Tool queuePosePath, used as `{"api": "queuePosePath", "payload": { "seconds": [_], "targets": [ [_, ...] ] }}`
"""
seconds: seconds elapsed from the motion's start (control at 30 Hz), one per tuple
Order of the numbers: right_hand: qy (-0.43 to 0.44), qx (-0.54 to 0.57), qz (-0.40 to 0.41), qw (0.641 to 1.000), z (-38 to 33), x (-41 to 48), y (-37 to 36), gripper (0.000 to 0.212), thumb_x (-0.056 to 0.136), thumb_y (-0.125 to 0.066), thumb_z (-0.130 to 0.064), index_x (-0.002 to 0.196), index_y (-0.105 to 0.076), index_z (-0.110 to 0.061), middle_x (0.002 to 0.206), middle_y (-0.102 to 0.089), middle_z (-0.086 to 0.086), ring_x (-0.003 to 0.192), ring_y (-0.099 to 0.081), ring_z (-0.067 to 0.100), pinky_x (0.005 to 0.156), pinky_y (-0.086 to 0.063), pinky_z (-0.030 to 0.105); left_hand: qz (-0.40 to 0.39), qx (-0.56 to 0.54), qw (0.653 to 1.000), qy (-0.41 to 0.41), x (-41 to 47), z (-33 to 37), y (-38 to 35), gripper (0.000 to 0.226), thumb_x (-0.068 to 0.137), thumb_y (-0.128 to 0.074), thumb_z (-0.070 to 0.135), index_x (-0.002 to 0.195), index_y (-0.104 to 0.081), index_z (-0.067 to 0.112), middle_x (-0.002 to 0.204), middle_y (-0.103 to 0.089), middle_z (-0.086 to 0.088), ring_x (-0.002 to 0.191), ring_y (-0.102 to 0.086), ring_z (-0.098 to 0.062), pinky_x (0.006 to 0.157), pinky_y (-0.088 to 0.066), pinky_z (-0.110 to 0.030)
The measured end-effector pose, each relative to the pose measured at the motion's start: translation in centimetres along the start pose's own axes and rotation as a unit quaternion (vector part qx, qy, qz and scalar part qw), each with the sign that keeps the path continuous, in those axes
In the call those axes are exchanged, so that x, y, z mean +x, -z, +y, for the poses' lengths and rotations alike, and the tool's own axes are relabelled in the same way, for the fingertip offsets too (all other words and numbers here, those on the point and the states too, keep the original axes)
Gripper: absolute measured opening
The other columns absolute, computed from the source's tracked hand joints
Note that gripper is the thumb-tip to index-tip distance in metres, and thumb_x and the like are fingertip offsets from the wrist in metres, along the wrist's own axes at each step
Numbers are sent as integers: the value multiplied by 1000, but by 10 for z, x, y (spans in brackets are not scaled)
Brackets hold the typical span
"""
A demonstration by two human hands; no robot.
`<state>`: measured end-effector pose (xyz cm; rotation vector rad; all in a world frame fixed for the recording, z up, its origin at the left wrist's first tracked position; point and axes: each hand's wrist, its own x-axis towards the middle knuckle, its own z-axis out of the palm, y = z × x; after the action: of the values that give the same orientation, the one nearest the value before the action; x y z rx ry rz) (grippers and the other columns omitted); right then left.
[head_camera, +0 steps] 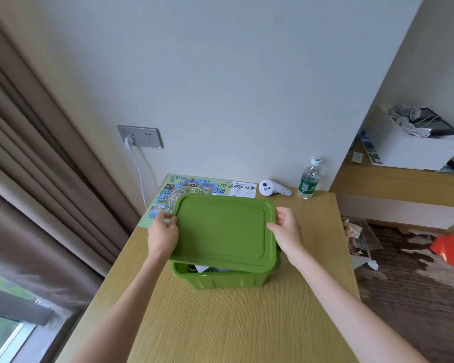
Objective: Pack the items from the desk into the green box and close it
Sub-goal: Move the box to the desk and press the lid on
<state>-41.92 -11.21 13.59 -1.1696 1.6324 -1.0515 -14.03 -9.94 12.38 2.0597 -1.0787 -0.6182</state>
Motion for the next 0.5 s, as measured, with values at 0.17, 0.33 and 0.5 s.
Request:
{"api": "queuePosePath", "payload": {
  "seconds": [0.17,0.33,0.5],
  "targets": [
    [62,-141,-19,988,10,18,-13,48,88,-53,7,134,-49,-5,126,-61,11,116,-57,25,98,-46,36,-21,105,994,-12,-4,-16,-1,19,95,-52,25,103,-54,8,96,-65,-17,91,-60,-36,79,-51,-43],
    [79,-255,-50,962,18,33,-20,49,95,-49,-3,143,-41,-7,136,-54,11,127,-48,28,104,-42,43,-8,200,979,-24,-3,-20,-1,21,95,-52,29,91,-54,9,89,-66,-15,81,-59,-35,67,-47,-38],
    [137,-312,-15,940,27,35,-21,48,95,-49,-2,141,-40,-1,132,-49,14,126,-41,29,104,-35,33,-12,188,981,-41,-3,-26,-6,26,93,-52,31,82,-52,8,78,-63,-13,74,-58,-35,59,-43,-36]
  ]
}}
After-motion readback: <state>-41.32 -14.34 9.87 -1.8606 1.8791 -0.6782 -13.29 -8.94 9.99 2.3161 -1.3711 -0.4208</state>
